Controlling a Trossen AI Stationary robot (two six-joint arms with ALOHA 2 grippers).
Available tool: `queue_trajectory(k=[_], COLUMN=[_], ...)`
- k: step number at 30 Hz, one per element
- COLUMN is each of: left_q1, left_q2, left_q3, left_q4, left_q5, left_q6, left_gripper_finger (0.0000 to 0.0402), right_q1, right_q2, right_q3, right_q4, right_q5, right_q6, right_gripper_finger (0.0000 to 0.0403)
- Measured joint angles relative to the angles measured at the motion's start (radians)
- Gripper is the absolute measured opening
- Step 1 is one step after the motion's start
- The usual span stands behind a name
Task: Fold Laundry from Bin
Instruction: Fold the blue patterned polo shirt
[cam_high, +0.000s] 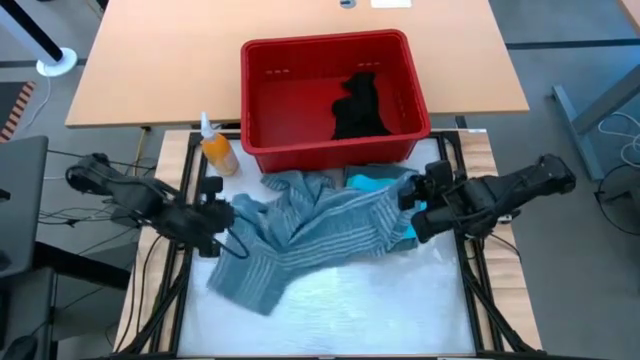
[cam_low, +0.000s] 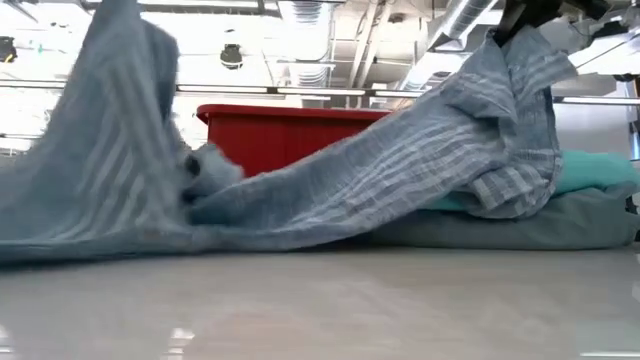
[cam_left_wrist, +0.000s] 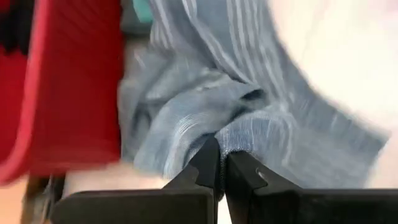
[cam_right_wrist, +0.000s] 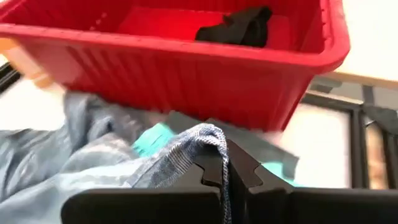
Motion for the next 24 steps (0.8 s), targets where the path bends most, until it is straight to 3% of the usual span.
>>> queue_trajectory(k=[2, 9, 16, 20, 24], left_q1=[0.001, -0.004, -0.004, -0.004, -0.004], left_q2=[-0.061, -0.3, -0.438, -0.441, -0.441], left_q3=[0.025, 0.129, 0.135, 0.134, 0.134], left_q4=[0.057, 0.209, 0.216, 0.215, 0.215], left_q5=[-0.03, -0.301, -0.41, -0.489, -0.601], left_q6=[0.037, 0.032, -0.042, -0.039, -0.039], left_gripper_finger=[0.0, 0.0, 0.0, 0.0, 0.0], right_q1=[0.0, 0.002, 0.028, 0.12, 0.236], right_q2=[-0.001, -0.072, -0.203, -0.248, -0.299], right_q3=[0.005, 0.06, 0.053, 0.052, 0.052], right_q4=[-0.013, -0.059, -0.059, -0.056, -0.056], right_q5=[-0.001, -0.059, -0.202, -0.174, -0.037], right_q6=[0.0, -0.071, 0.054, 0.052, 0.0], right_gripper_finger=[0.0019, 0.0019, 0.0019, 0.0019, 0.0019])
